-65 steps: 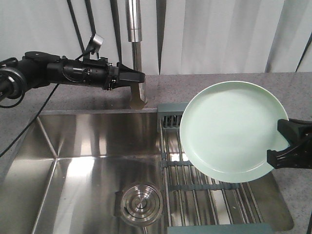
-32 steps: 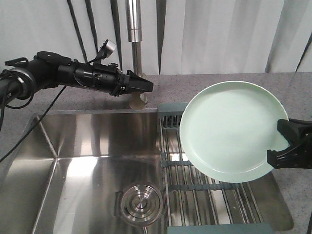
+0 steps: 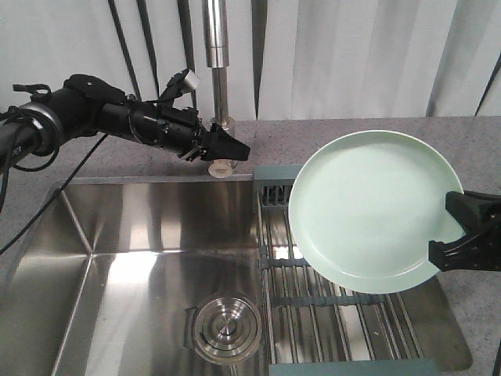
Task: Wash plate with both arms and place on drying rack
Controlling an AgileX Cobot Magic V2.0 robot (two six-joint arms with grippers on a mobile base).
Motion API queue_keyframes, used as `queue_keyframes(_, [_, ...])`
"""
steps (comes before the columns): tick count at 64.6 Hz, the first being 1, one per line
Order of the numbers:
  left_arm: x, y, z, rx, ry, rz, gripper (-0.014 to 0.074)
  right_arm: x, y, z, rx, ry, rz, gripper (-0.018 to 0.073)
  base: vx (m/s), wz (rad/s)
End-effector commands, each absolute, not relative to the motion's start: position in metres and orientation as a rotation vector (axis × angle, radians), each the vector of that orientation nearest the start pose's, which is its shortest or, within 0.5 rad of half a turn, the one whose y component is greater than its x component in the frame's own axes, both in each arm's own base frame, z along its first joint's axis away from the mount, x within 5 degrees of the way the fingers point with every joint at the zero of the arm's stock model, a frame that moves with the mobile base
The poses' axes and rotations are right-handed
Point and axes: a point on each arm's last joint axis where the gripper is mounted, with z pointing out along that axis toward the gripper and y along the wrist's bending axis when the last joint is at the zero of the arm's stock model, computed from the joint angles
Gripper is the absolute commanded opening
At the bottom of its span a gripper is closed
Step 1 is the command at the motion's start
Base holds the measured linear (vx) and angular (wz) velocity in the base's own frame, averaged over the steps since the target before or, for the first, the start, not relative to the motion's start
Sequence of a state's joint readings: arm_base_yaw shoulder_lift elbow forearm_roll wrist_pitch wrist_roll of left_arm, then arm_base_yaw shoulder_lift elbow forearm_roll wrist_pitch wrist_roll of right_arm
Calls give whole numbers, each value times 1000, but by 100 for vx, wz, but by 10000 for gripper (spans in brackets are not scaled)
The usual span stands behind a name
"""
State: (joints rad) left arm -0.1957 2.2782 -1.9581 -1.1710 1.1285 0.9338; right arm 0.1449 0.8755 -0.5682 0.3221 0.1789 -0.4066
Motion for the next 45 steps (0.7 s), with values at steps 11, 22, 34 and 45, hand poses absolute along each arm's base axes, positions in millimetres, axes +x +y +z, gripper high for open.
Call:
queue_keyframes(11, [439, -192, 285, 895, 2080, -1368, 471, 181, 29, 314, -235, 1835, 71, -10, 0, 0])
queue_keyframes(22, [439, -192, 285, 885, 2097, -1368, 471, 181, 29, 314, -235, 1835, 71, -10, 0, 0])
queue_keyframes(34, [436, -198, 285, 898, 2092, -1379, 471, 181, 29, 314, -235, 1835, 71, -10, 0, 0])
queue_keyframes(45, [435, -201, 285, 906, 2093, -1381, 471, 181, 29, 314, -235, 1835, 71, -10, 0, 0])
